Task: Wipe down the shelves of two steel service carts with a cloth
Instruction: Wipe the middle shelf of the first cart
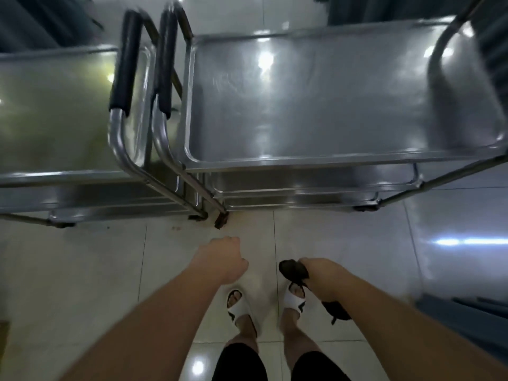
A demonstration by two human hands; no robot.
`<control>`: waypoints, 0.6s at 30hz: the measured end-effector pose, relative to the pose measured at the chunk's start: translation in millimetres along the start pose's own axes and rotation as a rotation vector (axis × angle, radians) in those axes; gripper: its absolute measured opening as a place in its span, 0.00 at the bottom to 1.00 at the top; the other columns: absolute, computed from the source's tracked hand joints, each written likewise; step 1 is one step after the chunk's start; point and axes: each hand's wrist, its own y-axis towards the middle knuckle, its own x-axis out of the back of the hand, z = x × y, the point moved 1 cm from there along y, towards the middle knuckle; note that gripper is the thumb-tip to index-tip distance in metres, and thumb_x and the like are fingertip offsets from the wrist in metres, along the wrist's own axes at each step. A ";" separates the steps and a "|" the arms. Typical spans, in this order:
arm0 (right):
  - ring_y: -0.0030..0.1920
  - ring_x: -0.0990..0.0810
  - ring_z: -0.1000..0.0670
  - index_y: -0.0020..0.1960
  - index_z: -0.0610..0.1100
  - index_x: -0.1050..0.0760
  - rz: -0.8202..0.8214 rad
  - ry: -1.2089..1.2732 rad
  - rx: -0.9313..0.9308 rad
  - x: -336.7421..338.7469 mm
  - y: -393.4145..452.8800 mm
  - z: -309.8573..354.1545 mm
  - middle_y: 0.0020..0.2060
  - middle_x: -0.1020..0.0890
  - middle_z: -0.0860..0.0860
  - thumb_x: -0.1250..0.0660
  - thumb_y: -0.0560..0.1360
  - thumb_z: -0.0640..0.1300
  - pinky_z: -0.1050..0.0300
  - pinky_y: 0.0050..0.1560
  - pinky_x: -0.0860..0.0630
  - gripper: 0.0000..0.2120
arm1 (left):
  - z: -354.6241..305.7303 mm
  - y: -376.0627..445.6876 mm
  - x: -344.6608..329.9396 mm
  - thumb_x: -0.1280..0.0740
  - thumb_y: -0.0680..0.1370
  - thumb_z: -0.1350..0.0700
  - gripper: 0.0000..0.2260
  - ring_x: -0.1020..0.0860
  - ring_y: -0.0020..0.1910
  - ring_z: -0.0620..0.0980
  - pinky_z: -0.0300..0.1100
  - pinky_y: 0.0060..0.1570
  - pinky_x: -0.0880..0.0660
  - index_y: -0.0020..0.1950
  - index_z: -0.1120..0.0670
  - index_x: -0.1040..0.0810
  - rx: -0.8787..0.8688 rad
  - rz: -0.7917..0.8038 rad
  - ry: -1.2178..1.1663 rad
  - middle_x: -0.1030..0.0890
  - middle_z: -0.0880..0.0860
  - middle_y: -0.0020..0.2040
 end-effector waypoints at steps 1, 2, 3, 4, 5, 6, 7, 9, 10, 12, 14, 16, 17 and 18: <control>0.56 0.20 0.44 0.65 0.47 0.27 -0.031 0.016 -0.005 8.3 -18.9 4.7 0.57 0.19 0.47 0.34 0.82 0.43 0.49 0.60 0.22 0.12 | -2.0 -14.2 7.8 0.40 0.83 0.43 0.28 0.29 0.74 0.58 0.55 0.71 0.29 0.81 0.51 0.35 0.001 -0.025 -0.009 0.30 0.55 0.79; 0.55 0.20 0.44 0.65 0.48 0.27 -0.064 0.029 -0.010 17.0 -36.6 9.4 0.57 0.19 0.47 0.33 0.81 0.42 0.49 0.60 0.22 0.13 | -4.0 -27.5 15.2 0.40 0.83 0.43 0.28 0.29 0.74 0.58 0.55 0.71 0.29 0.81 0.51 0.35 0.001 -0.045 -0.018 0.30 0.55 0.78; 0.55 0.20 0.44 0.65 0.48 0.27 -0.092 0.038 -0.012 25.0 -53.2 13.9 0.57 0.19 0.47 0.34 0.81 0.42 0.49 0.59 0.22 0.13 | -6.8 -40.4 21.6 0.40 0.83 0.43 0.28 0.28 0.74 0.59 0.55 0.71 0.28 0.81 0.51 0.35 -0.001 -0.055 -0.022 0.29 0.56 0.78; 0.55 0.20 0.44 0.66 0.49 0.27 -0.112 0.038 -0.011 32.3 -68.1 17.9 0.57 0.19 0.47 0.35 0.82 0.42 0.49 0.60 0.22 0.13 | -9.9 -52.3 26.6 0.40 0.83 0.44 0.27 0.27 0.73 0.60 0.55 0.70 0.27 0.81 0.52 0.34 -0.007 -0.063 -0.020 0.28 0.56 0.77; 0.55 0.20 0.44 0.67 0.50 0.27 -0.128 0.026 -0.009 39.4 -81.3 21.7 0.57 0.18 0.47 0.36 0.83 0.41 0.49 0.60 0.22 0.13 | -13.0 -62.4 30.7 0.40 0.83 0.44 0.26 0.27 0.73 0.60 0.54 0.69 0.27 0.80 0.53 0.33 -0.017 -0.078 -0.017 0.28 0.57 0.77; 0.55 0.20 0.44 0.67 0.51 0.27 -0.141 0.013 -0.012 45.9 -93.8 24.9 0.57 0.18 0.47 0.37 0.83 0.42 0.48 0.61 0.23 0.14 | -15.7 -71.3 34.0 0.40 0.83 0.45 0.25 0.27 0.72 0.60 0.54 0.68 0.26 0.79 0.54 0.32 -0.031 -0.101 -0.015 0.27 0.57 0.76; 0.55 0.20 0.44 0.67 0.52 0.27 -0.160 0.004 -0.019 51.5 -105.3 27.2 0.57 0.18 0.47 0.37 0.83 0.42 0.47 0.62 0.22 0.13 | -18.3 -79.4 37.2 0.40 0.83 0.45 0.24 0.27 0.71 0.60 0.54 0.66 0.26 0.77 0.54 0.31 -0.050 -0.130 -0.011 0.26 0.57 0.75; 0.54 0.20 0.44 0.66 0.52 0.26 -0.223 -0.003 -0.042 60.5 -126.5 28.8 0.56 0.18 0.47 0.38 0.84 0.44 0.46 0.61 0.22 0.12 | -24.1 -93.9 42.6 0.40 0.83 0.44 0.23 0.26 0.70 0.60 0.54 0.65 0.26 0.75 0.53 0.31 -0.093 -0.183 0.010 0.26 0.56 0.74; 0.53 0.20 0.44 0.66 0.51 0.26 -0.263 0.004 -0.062 63.2 -137.1 29.4 0.56 0.18 0.47 0.39 0.84 0.44 0.47 0.60 0.22 0.12 | -27.0 -100.7 44.2 0.40 0.83 0.44 0.23 0.26 0.71 0.59 0.54 0.65 0.26 0.76 0.53 0.31 -0.116 -0.199 0.027 0.27 0.55 0.75; 0.51 0.21 0.45 0.66 0.51 0.27 -0.348 0.037 -0.096 65.8 -156.4 30.7 0.56 0.18 0.48 0.39 0.84 0.44 0.50 0.56 0.23 0.12 | -32.6 -112.9 46.5 0.41 0.83 0.43 0.25 0.27 0.71 0.59 0.55 0.65 0.27 0.78 0.52 0.32 -0.164 -0.233 0.053 0.28 0.55 0.76; 0.51 0.21 0.46 0.67 0.52 0.28 -0.416 0.080 -0.120 64.2 -174.9 32.0 0.56 0.18 0.48 0.38 0.83 0.43 0.50 0.56 0.23 0.13 | -41.0 -122.3 49.7 0.41 0.83 0.43 0.24 0.26 0.70 0.59 0.55 0.64 0.27 0.77 0.51 0.32 -0.222 -0.282 0.075 0.27 0.54 0.74; 0.53 0.20 0.45 0.68 0.53 0.28 -0.459 0.111 -0.144 58.1 -191.9 31.7 0.56 0.19 0.48 0.38 0.82 0.42 0.47 0.58 0.22 0.16 | -52.9 -129.7 52.7 0.41 0.83 0.43 0.24 0.26 0.70 0.58 0.55 0.65 0.27 0.77 0.51 0.32 -0.274 -0.307 0.103 0.27 0.54 0.73; 0.53 0.20 0.44 0.69 0.54 0.28 -0.470 0.131 -0.157 53.7 -200.1 30.0 0.57 0.19 0.49 0.38 0.82 0.42 0.45 0.59 0.22 0.17 | -60.8 -132.8 54.5 0.41 0.83 0.42 0.25 0.27 0.71 0.58 0.55 0.66 0.27 0.78 0.51 0.33 -0.297 -0.311 0.115 0.27 0.54 0.74; 0.54 0.20 0.44 0.69 0.56 0.29 -0.479 0.153 -0.173 49.5 -208.7 27.1 0.58 0.19 0.49 0.38 0.82 0.42 0.44 0.60 0.22 0.17 | -69.7 -136.1 56.4 0.41 0.83 0.42 0.25 0.27 0.72 0.58 0.55 0.67 0.27 0.78 0.51 0.33 -0.316 -0.318 0.126 0.28 0.54 0.74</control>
